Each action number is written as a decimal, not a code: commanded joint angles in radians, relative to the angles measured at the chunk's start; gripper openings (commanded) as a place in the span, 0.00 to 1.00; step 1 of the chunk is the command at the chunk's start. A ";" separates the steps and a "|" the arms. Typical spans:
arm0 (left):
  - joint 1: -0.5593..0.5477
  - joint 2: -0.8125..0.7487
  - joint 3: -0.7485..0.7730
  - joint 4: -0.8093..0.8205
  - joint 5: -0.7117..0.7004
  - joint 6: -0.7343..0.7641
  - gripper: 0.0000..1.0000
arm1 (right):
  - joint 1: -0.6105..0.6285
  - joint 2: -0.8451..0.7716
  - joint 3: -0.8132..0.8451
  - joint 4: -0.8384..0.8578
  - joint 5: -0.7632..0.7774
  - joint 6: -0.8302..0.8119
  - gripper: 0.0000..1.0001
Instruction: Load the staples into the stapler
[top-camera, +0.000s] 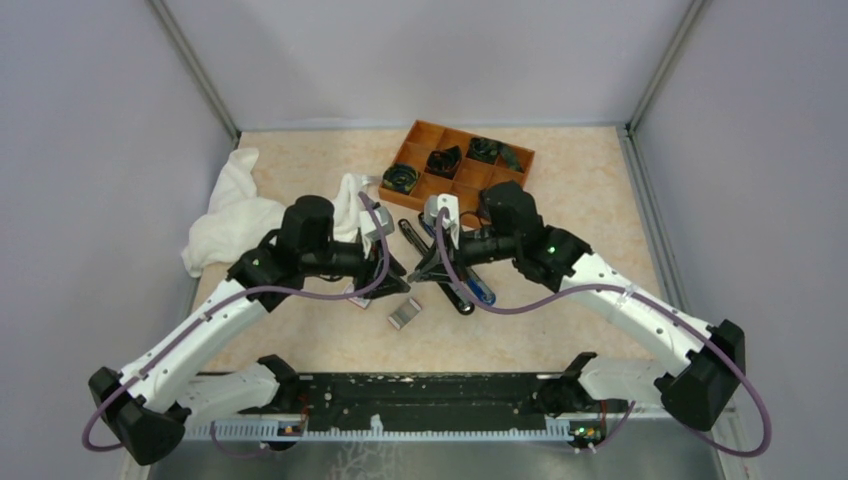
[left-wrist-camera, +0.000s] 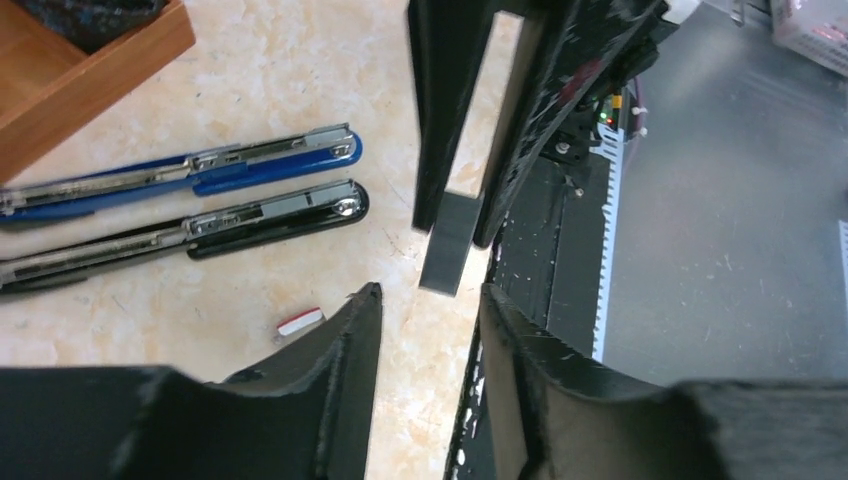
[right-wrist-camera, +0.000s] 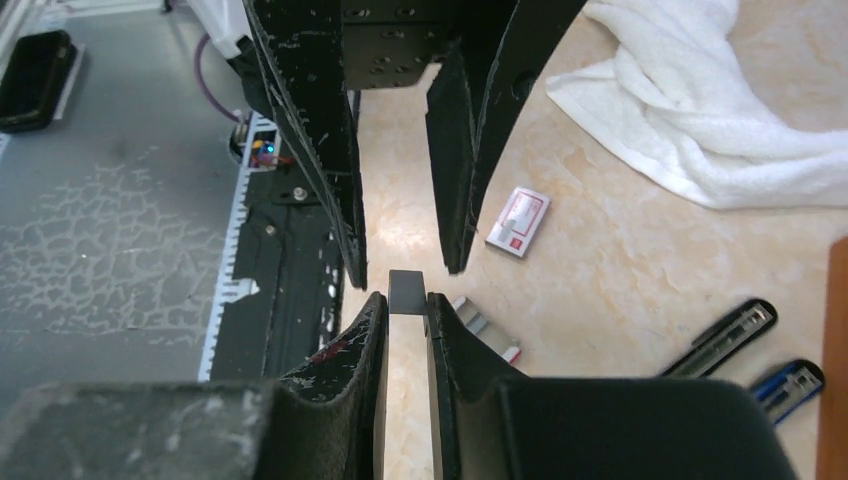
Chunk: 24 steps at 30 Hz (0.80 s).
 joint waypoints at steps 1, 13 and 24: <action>-0.002 -0.034 -0.049 0.048 -0.126 -0.063 0.52 | 0.013 -0.077 -0.049 0.054 0.142 0.035 0.00; -0.002 -0.163 -0.291 0.280 -0.467 -0.427 0.85 | 0.013 -0.133 -0.287 0.220 0.558 0.168 0.00; -0.001 -0.179 -0.429 0.341 -0.602 -0.583 0.98 | -0.008 -0.079 -0.411 0.306 0.843 0.232 0.00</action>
